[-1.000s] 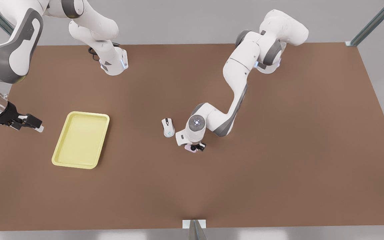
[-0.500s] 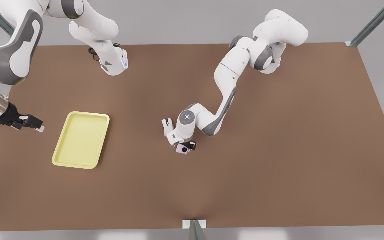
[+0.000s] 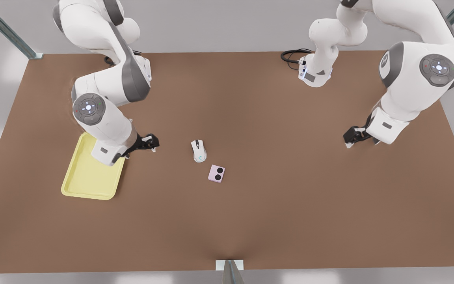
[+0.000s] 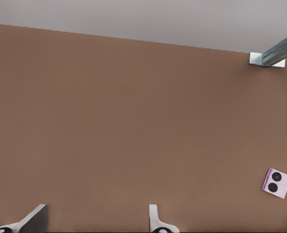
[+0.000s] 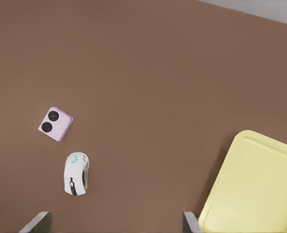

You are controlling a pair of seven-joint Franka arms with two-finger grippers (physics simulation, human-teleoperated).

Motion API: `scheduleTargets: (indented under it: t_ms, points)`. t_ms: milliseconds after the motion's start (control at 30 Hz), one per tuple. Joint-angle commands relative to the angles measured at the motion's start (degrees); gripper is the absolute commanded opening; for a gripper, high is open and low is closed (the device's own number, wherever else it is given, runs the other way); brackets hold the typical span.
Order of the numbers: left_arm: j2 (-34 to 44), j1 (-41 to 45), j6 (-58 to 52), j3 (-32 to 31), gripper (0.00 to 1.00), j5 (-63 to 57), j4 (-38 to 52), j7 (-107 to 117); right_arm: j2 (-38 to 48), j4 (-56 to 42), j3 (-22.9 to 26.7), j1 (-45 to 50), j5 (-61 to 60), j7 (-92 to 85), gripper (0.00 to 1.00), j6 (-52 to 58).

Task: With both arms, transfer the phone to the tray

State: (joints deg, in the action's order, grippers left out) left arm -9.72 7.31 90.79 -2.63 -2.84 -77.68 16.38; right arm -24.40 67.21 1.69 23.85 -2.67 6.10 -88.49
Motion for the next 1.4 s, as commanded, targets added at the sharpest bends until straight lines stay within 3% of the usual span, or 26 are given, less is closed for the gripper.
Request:
scheduleTargets:
  t_ms: [0, 100, 200, 267, 733, 900, 1367]
  points:
    - [-0.29, -0.1, -5.36, -0.19, 1.0, -2.61, -0.02, -11.98, -3.54, -2.26, -0.19, 3.39, 0.03, 30.53, 1.0, -0.8]
    - [-2.67, -0.1, -5.45, -0.19, 1.0, -2.09, 1.21, -12.34, -10.31, -3.32, -0.37, 7.88, -1.46, 39.95, 1.0, -7.56]
    - [-2.67, -0.1, -5.62, -0.19, 1.0, -2.09, 1.21, -12.33, -8.82, 7.66, 0.07, 8.84, -3.22, 41.01, 1.0, -19.17]
    - [-2.67, -0.1, -5.8, -0.19, 1.0, -2.0, 1.21, -12.25, -11.02, 7.67, 0.16, 10.17, -2.87, 48.92, 1.0, -22.51]
    - [-3.37, -0.1, -5.53, -0.19, 1.0, -1.74, 1.12, -12.07, -29.48, -3.93, 0.42, 13.77, -2.17, 61.93, 1.0, -32.62]
    - [-3.9, -0.1, -5.45, -0.19, 1.0, -1.65, 1.12, -12.07, -30.0, 0.55, 2.53, 16.32, -2.17, 60.96, 1.0, -34.9]
    - [-4.69, -0.1, -5.36, -0.19, 1.0, -1.74, 1.21, -12.16, -31.67, 2.57, 1.83, 17.2, -2.17, 56.74, 1.0, -37.54]
